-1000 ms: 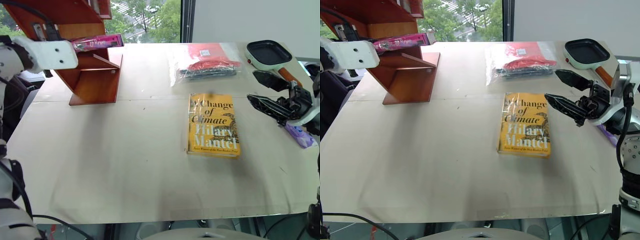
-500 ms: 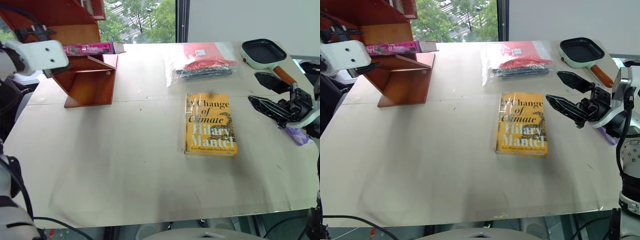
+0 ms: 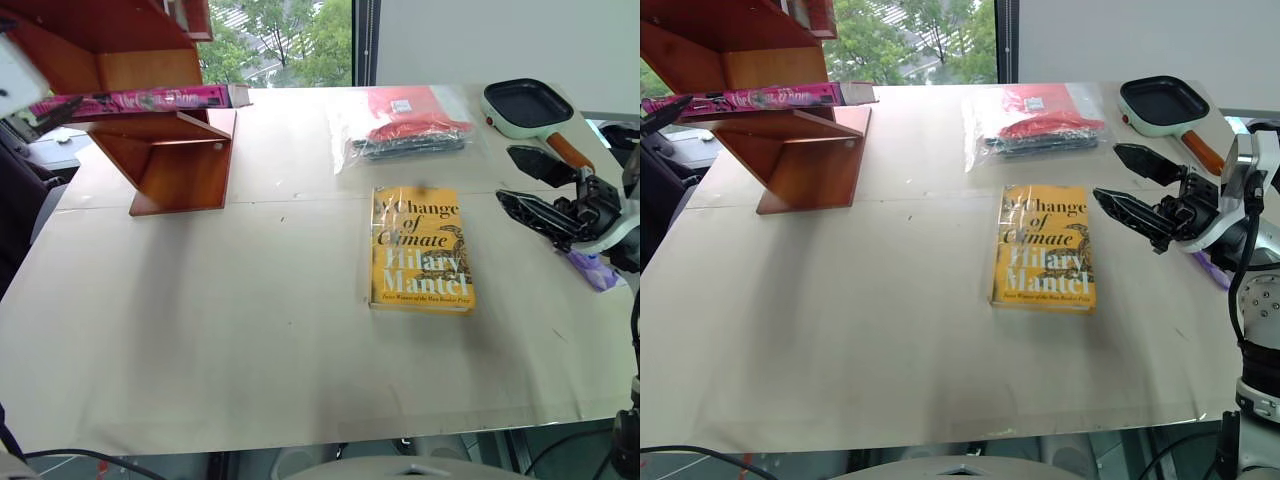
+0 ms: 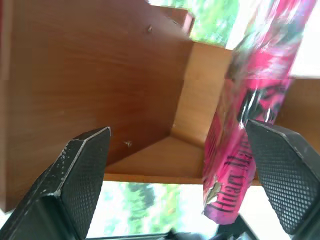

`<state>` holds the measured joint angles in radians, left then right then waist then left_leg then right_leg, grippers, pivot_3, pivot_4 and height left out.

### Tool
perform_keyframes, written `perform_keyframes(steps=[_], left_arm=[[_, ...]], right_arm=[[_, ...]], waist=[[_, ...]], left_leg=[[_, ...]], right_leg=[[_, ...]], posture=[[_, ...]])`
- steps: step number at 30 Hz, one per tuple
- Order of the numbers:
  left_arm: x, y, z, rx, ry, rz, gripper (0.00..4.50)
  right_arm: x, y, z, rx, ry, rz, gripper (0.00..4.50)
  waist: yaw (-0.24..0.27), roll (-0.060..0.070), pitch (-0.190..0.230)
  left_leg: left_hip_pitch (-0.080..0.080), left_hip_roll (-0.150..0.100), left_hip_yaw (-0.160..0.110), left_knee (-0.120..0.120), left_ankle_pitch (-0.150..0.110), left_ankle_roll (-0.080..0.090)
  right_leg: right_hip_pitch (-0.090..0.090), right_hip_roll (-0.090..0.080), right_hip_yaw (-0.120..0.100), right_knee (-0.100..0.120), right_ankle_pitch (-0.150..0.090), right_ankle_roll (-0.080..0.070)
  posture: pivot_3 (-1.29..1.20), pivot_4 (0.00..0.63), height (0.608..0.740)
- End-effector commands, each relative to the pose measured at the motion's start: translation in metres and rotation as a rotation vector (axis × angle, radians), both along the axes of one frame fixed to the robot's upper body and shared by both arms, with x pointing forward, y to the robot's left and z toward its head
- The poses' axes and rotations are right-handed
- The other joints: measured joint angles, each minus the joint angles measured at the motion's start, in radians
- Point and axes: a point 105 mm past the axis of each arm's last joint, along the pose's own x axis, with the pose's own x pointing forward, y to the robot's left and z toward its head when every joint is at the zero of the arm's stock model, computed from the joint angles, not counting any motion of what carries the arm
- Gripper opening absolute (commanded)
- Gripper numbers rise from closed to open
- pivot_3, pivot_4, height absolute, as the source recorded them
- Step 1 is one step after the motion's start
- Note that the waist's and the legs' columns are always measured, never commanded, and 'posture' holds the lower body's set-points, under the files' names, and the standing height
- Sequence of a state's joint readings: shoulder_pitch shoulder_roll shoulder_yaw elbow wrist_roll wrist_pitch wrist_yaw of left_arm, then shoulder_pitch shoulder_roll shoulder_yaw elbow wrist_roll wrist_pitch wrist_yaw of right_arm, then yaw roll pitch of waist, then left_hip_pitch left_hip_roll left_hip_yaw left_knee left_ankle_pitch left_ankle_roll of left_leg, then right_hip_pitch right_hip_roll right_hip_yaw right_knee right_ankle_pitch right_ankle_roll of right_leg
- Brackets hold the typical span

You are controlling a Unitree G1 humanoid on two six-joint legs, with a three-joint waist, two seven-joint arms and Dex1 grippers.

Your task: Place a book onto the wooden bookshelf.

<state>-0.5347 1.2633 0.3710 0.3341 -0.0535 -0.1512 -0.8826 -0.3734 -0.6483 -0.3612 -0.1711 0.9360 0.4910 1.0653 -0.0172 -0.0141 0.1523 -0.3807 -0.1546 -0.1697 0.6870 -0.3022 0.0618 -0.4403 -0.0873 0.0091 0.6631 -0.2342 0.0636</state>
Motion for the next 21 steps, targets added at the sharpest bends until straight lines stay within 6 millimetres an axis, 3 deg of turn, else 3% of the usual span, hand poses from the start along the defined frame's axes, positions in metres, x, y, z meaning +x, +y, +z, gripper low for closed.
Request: perform_keyframes(steps=[1,4,7,11,13,17,21], left_arm=[[-0.017,-0.032,0.02,-0.215,-0.078,-0.196,4.41],[-0.015,-0.127,0.006,-0.519,-0.057,-0.605,4.41],[-0.01,-0.175,-0.01,-0.706,-0.002,-0.735,4.41],[0.039,-0.197,-0.046,-0.908,-0.021,-0.571,4.41],[0.052,-0.204,-0.057,-0.934,-0.032,-0.512,4.41],[0.077,-0.25,-0.088,-0.984,0.002,-0.513,4.41],[0.097,-0.271,-0.096,-1.039,-0.04,-0.48,4.41]], right_arm=[[-0.003,-0.002,0.01,-0.013,-0.057,-0.005,4.5],[-0.001,-0.002,0.009,-0.031,-0.071,-0.019,4.5],[0.0,-0.003,0.01,-0.03,-0.086,-0.032,4.5],[-0.003,-0.008,0.004,-0.054,-0.087,-0.075,4.5],[-0.003,-0.011,0.002,-0.065,-0.089,-0.095,4.5],[-0.007,-0.015,0.0,-0.063,-0.092,-0.139,4.5],[-0.01,-0.015,-0.002,-0.063,-0.091,-0.159,4.5]], waist=[[0.002,0.0,0.0],[0.018,-0.001,-0.001],[0.029,-0.002,-0.001],[0.03,0.0,-0.003],[0.03,0.0,-0.003],[0.034,0.0,-0.003],[0.037,0.0,-0.003]], left_leg=[[0.0,0.0,0.0,0.0,0.0,0.0],[-0.001,0.0,-0.002,0.002,0.0,0.0],[-0.003,0.0,-0.003,0.014,-0.001,0.001],[0.001,0.0,-0.001,0.013,-0.001,0.001],[0.002,0.0,-0.001,0.013,-0.001,0.001],[0.001,0.0,-0.001,0.014,-0.001,0.001],[0.0,0.0,-0.001,0.014,-0.001,0.001]], right_leg=[[0.0,0.0,0.0,0.0,0.0,0.0],[0.001,0.0,-0.002,0.0,0.0,0.0],[0.006,-0.001,-0.006,0.0,0.002,0.003],[0.009,0.0,-0.003,-0.001,0.004,0.002],[0.01,0.0,-0.003,0.0,0.004,0.002],[0.009,0.0,-0.003,-0.001,0.004,0.001],[0.009,0.0,-0.003,-0.002,0.005,0.002]], posture=[[0.0,0.15,0.72],[0.0,0.15,0.72],[0.0,0.15,0.72],[0.0,0.15,0.72],[0.0,0.15,0.72],[0.0,0.15,0.72],[0.0,0.15,0.72]])
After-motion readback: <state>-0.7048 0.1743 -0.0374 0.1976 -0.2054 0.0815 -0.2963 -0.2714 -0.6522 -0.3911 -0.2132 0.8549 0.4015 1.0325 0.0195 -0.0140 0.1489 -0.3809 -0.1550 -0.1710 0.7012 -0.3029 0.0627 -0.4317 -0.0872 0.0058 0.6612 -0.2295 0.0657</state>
